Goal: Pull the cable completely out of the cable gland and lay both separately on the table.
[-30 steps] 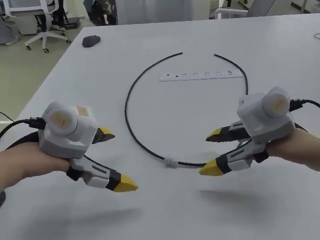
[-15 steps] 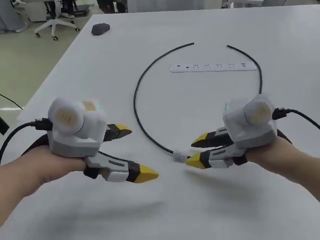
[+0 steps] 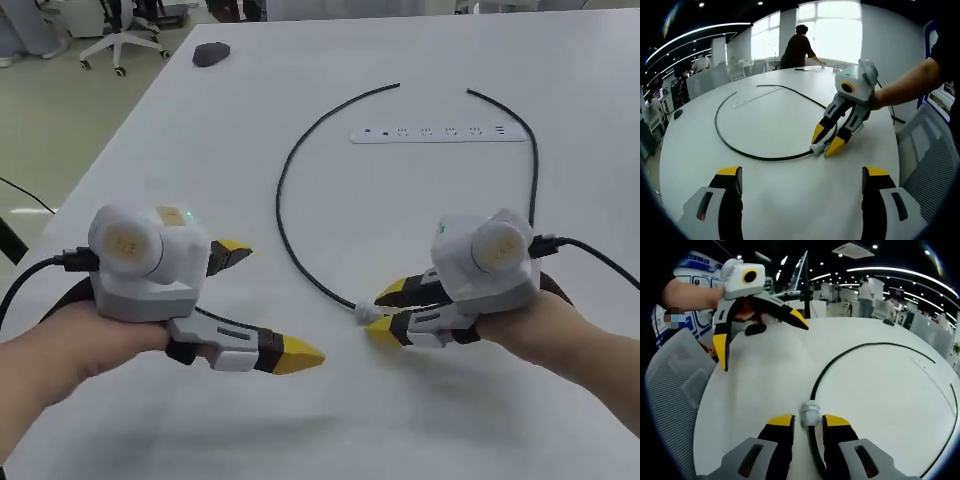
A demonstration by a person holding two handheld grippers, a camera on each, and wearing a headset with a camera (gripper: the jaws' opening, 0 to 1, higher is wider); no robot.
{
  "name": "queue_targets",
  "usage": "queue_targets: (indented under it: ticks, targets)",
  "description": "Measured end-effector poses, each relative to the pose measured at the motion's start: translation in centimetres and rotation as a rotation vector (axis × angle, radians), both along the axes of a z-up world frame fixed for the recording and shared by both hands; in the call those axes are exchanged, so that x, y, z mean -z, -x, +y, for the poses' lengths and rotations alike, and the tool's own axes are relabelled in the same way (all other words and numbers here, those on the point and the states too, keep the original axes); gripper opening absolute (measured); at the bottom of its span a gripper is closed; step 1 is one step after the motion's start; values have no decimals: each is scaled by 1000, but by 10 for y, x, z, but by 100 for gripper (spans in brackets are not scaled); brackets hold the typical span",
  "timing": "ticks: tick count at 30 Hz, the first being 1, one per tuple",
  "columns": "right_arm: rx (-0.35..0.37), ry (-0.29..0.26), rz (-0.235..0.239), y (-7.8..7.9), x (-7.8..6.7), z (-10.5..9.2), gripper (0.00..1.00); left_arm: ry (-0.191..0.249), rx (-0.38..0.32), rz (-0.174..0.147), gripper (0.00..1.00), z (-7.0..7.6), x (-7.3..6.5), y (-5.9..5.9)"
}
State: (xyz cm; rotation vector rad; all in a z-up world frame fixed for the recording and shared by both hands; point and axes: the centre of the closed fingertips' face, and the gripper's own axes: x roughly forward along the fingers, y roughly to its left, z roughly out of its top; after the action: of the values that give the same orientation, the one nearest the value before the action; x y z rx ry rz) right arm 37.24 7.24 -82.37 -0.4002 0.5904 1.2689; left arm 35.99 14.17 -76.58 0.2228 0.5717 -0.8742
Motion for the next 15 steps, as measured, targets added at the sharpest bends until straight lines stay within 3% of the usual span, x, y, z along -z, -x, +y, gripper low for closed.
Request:
queue_targets:
  ticks: [4, 10, 14, 15]
  targets:
    - [2, 20, -47, -4, -1, -1, 9, 10, -10, 19, 99, 1, 0, 2]
    - [17, 12, -40, -2, -1, -4, 9, 25, -1, 32, 96, -5, -3, 6]
    - [-22, 31, -32, 7, -1, -11, 8, 32, 17, 51, 94, -11, -3, 11]
    - [-63, 35, -31, 14, -2, -15, 8, 31, 17, 50, 95, -12, -3, 12]
